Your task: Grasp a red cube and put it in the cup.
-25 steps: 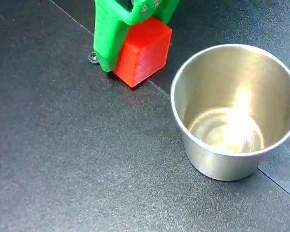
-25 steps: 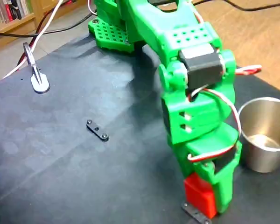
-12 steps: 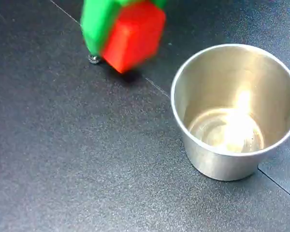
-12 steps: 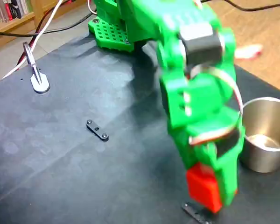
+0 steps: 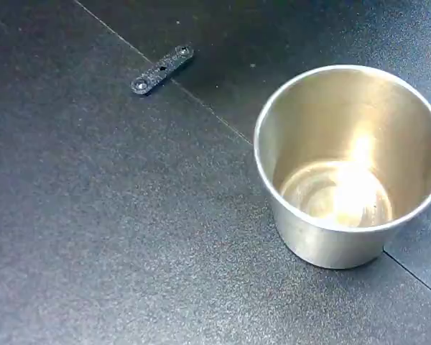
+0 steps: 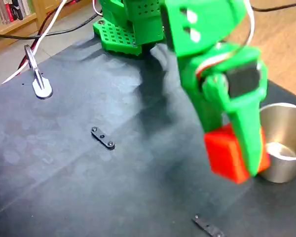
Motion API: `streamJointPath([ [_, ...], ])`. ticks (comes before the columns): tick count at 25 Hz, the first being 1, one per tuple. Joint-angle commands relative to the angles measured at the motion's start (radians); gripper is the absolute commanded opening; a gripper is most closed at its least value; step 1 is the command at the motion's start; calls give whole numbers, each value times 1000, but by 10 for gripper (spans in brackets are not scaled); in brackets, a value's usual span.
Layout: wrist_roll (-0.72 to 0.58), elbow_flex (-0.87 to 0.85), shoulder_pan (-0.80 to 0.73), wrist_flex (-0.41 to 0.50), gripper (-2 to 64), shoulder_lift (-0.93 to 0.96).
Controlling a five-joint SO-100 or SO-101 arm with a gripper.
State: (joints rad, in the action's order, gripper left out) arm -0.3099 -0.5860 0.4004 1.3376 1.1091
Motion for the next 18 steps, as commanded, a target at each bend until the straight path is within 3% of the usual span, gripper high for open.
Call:
streamJointPath([
  [1,15,-67,-40,-3,-7,164],
  [9,15,-379,-91,-20,-6,514],
  [18,97,-399,-224,-21,-6,609],
])
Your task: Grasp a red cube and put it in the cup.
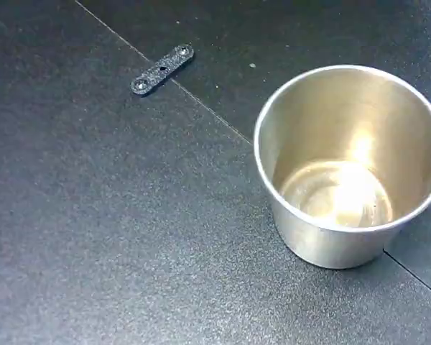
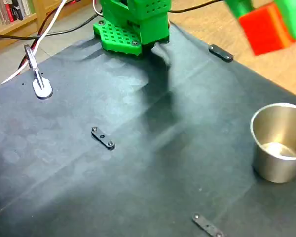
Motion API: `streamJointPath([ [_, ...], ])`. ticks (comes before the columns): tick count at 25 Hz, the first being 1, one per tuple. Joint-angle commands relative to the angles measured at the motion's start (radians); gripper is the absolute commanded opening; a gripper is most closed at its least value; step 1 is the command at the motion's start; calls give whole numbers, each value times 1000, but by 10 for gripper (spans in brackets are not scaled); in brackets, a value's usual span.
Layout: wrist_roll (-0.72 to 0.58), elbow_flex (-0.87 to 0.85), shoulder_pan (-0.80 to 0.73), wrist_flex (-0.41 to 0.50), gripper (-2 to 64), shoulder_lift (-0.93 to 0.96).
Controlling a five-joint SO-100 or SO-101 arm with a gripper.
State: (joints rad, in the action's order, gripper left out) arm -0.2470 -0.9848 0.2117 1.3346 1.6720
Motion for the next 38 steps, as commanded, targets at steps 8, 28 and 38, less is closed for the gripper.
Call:
streamJointPath([
  [8,63,-2,-101,-18,-6,-8],
  [28,61,0,-103,-18,-6,-319],
  [38,63,2,-103,-18,-6,-394],
])
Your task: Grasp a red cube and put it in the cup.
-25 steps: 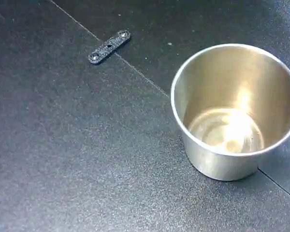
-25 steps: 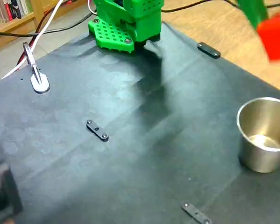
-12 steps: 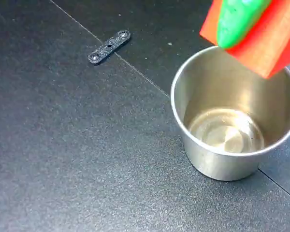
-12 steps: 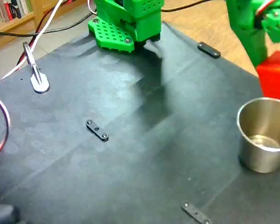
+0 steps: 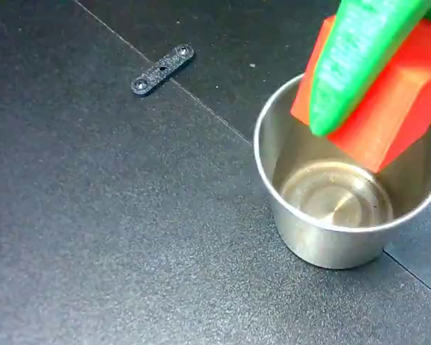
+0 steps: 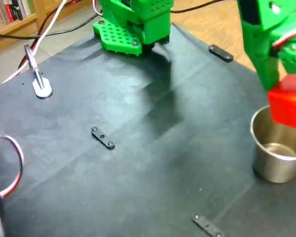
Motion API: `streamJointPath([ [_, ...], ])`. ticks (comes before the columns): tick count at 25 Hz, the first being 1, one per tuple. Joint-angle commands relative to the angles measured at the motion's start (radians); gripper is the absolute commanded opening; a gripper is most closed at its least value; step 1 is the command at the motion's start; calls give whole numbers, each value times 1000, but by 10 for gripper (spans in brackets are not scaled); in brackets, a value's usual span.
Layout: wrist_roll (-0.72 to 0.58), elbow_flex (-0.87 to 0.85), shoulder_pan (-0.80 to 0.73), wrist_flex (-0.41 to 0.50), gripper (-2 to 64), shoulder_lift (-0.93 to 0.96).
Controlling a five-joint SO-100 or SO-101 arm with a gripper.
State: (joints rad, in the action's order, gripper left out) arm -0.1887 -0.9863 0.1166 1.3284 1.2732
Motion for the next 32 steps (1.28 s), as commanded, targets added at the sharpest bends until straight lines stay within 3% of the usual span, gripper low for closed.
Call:
streamJointPath([
  [1,5,3,-8,-12,-6,-2],
  [26,6,12,-8,-8,-3,-72],
  [32,6,15,-8,3,97,-71],
])
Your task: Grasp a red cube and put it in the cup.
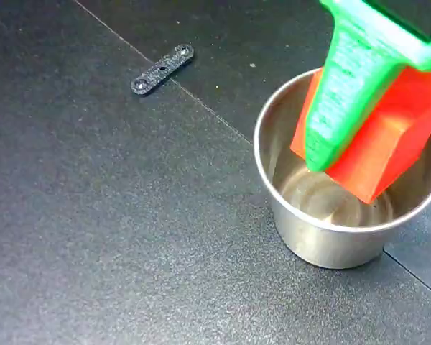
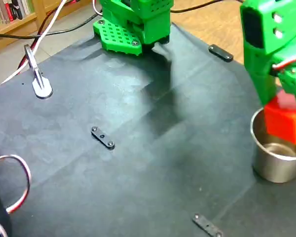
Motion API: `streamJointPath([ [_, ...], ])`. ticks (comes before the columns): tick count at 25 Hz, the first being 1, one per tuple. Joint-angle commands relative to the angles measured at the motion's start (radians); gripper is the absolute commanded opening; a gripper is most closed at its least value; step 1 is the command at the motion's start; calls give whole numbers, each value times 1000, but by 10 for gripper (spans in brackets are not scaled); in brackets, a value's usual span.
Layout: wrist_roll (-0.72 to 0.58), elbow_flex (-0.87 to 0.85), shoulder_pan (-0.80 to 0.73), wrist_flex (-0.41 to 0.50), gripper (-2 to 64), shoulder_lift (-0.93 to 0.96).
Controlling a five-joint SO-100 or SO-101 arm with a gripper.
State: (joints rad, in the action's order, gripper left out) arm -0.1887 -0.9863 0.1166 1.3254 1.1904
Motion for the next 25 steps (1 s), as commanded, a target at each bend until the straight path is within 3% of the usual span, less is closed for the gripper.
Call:
streamJointPath([
  [1,6,15,-8,6,113,12],
  [11,5,14,-8,9,143,14],
  [19,3,17,-8,9,300,14],
  [25,-6,17,-8,9,329,14],
])
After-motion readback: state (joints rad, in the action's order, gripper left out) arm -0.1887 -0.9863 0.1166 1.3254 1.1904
